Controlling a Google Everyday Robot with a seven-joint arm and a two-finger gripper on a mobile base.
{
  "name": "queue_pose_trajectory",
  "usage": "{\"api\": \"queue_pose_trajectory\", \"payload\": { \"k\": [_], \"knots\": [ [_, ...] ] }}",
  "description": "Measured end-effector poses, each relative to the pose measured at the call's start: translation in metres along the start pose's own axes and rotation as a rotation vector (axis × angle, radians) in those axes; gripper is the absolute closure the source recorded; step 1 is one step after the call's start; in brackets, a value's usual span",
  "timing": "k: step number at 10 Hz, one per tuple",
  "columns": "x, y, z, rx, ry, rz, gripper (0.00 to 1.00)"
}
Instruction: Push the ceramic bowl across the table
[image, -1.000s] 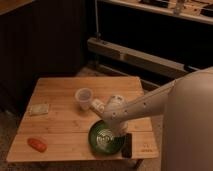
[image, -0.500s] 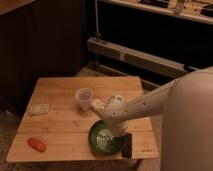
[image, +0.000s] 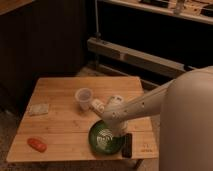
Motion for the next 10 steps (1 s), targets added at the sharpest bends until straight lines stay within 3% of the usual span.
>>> {"api": "queue_pose_trajectory", "payload": {
  "k": [4,10],
  "knots": [
    [0.0,-0.012,-0.007,-0.027,-0.01,0.036,1.0],
    [0.002,-0.03,-0.013,-0.034,-0.023,0.076,1.0]
  ]
}}
